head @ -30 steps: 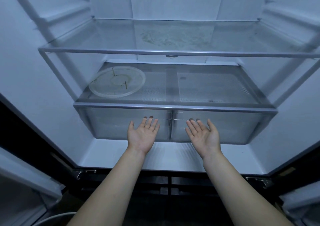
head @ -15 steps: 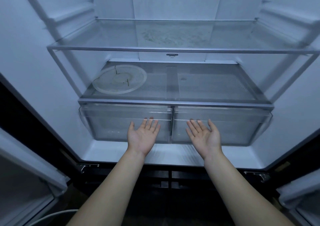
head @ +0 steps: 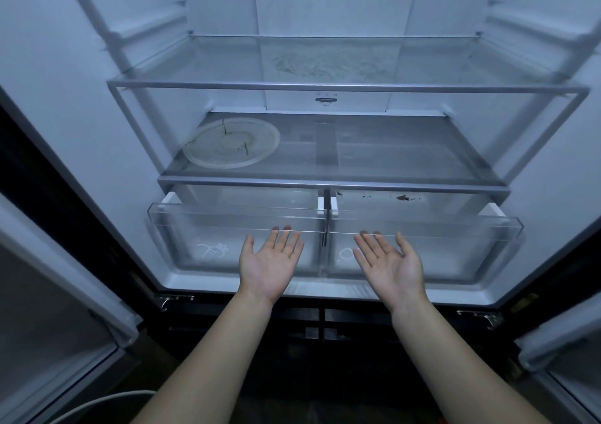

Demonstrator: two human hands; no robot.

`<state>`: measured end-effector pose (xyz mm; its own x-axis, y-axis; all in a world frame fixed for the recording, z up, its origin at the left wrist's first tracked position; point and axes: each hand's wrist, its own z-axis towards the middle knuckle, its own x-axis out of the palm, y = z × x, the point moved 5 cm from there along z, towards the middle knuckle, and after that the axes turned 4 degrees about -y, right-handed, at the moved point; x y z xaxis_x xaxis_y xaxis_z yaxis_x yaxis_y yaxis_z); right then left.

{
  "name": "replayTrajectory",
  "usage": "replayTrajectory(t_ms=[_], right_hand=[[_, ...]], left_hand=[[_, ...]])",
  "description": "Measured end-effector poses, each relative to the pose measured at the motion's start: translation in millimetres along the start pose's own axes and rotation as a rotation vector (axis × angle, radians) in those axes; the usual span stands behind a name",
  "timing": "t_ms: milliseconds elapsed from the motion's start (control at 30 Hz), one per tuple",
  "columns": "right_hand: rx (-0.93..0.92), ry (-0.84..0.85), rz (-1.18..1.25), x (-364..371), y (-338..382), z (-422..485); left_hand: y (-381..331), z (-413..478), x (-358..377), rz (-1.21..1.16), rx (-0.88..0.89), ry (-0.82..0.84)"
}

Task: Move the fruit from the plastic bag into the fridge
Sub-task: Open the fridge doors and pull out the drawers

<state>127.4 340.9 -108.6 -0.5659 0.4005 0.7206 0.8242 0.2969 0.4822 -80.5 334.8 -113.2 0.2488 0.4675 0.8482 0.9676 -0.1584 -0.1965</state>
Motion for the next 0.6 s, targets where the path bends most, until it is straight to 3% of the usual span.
replayTrajectory(t_ms=[600], right_hand=[[0.016,0.018,-0.011,-10,-9,-30]], left_hand=[[10,-30,-18,0.017,-0.016,-0.007]])
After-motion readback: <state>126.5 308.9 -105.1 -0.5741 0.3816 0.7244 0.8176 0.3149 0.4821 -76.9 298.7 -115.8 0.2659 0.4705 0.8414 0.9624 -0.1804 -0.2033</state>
